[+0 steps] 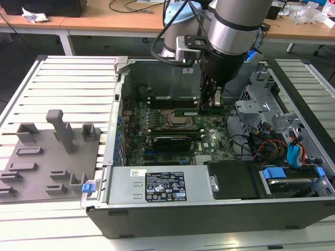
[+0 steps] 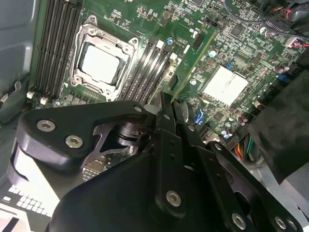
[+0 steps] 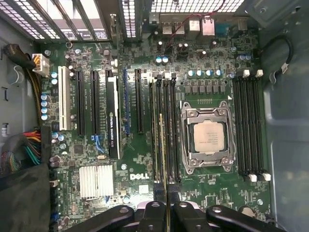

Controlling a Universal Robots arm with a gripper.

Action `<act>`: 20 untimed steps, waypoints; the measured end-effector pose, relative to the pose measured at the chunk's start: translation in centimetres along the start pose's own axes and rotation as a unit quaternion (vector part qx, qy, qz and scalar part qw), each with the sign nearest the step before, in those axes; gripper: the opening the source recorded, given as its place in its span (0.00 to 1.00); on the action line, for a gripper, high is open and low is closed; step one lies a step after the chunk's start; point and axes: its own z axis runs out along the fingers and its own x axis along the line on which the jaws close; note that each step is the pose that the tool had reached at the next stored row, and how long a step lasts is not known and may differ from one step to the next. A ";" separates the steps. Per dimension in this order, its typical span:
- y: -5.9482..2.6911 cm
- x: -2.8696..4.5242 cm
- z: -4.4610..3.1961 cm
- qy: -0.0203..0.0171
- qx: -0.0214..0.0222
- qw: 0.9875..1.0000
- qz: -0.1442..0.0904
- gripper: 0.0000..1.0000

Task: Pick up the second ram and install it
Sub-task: 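Insert the second ram into the second slot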

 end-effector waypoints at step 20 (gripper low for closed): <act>-0.11 0.12 1.87 0.000 0.000 1.000 0.000 0.13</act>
